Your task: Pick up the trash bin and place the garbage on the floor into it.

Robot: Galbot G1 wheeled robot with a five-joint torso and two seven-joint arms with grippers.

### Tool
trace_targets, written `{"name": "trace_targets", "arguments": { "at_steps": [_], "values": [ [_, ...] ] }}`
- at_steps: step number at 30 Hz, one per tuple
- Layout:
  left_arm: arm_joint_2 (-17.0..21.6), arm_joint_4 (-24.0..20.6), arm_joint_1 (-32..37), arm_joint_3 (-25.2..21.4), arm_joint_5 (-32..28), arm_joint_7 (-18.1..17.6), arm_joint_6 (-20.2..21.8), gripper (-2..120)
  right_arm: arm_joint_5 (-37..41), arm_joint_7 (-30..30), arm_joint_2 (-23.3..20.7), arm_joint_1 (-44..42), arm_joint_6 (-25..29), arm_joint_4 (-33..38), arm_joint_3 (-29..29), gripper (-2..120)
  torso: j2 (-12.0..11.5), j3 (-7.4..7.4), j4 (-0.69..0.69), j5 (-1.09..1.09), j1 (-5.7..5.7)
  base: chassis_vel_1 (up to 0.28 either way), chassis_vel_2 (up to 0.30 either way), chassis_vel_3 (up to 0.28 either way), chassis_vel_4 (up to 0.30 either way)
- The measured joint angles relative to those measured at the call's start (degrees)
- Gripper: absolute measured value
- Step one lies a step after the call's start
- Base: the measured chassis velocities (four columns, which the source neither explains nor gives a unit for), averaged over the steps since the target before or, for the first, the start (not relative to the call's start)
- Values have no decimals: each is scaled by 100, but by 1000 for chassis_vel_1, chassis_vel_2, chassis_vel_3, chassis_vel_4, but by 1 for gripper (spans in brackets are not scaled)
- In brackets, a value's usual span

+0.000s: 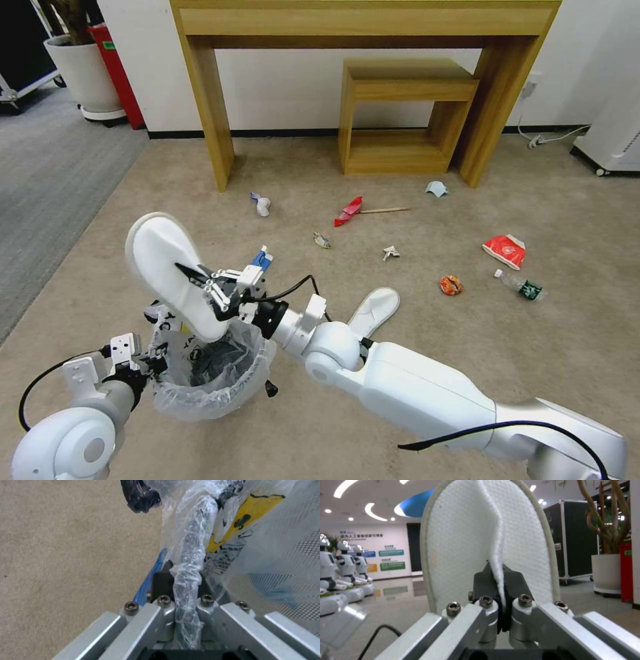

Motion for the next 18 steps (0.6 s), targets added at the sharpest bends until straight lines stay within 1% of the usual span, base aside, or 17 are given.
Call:
{"name": "trace_targets", "arguments": {
  "at_steps": [5, 9, 13, 18],
  "values": [
    [10, -3, -1, -15, -30, 1, -4, 1, -142, -64, 80, 0, 95, -228, -86, 0, 0, 0, 1, 0, 0, 0, 0, 0, 0],
    [12, -44, -2, -35, -68, 4, -14, 1, -373, -127, 238, 17, 296, -609, -204, 0, 0, 0, 0, 1, 0, 0, 0, 0, 0],
    [12, -57, 5, -65, -78, 5, -31, 1, -561, -168, 350, 6, 386, -837, -289, 0, 0, 0, 1, 0, 0, 0, 0, 0, 0],
    [11, -79, 22, -89, -88, 10, -47, 1, -655, -177, 394, 11, 407, -962, -358, 0, 0, 0, 0, 0, 0, 0, 0, 0, 0]
  ]
}}
